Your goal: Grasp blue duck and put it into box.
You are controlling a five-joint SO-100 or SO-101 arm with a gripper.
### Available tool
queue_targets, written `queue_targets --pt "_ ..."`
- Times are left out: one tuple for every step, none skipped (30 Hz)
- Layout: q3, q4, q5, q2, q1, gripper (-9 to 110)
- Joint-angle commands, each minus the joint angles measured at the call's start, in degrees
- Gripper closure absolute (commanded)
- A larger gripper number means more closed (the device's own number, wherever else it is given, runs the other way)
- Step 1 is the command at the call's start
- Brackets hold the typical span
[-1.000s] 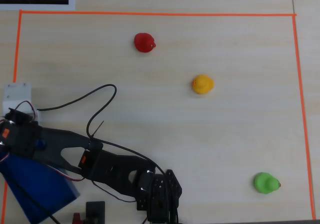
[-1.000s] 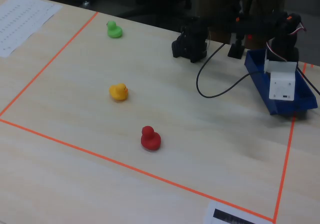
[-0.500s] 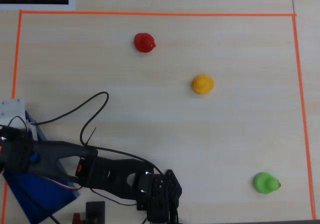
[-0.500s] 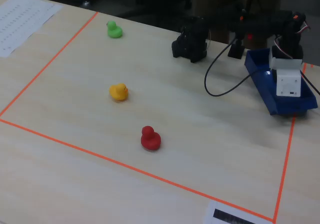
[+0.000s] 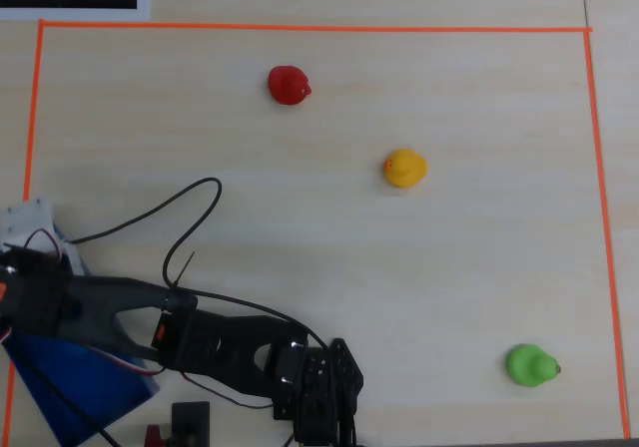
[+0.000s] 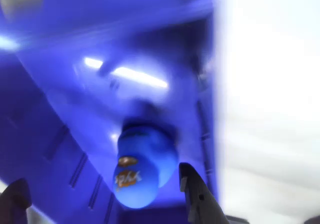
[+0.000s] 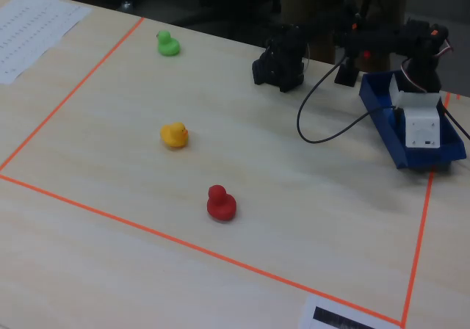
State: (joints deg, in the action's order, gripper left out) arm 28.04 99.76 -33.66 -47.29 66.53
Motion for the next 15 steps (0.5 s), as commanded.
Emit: queue_targets --pt "-2.8 1.1 -0.7 -10.9 -8.7 101" --pt "-2.3 0.8 -1.1 -13.5 -10.8 101" --pt "-0.2 -0.4 -1.8 -16.8 -13.0 101" --pt "3.5 -2.0 -2.9 -20.6 -15.2 101" --pt "8.3 -4.4 -4.0 -24.7 -17.5 101" --pt "14.2 -7.5 -4.9 -29.0 -19.8 101" --pt "21.1 -11.3 -5.8 -33.6 -22.1 101" --pt "28.9 -15.7 -6.6 -38.3 -24.3 101" --pt "36.9 -20.2 -7.1 -42.9 -26.6 101" --pt "45.5 -24.7 -7.7 -47.4 -29.0 101" --pt "54.8 -29.6 -8.3 -52.1 -31.4 101" --pt "64.5 -35.5 -9.1 -57.0 -33.7 101" --pt "74.3 -41.4 -9.9 -61.4 -36.1 101" --pt "83.1 -46.5 -10.6 -65.7 -38.5 101" --pt "90.8 -50.7 -11.3 -69.4 -40.6 101"
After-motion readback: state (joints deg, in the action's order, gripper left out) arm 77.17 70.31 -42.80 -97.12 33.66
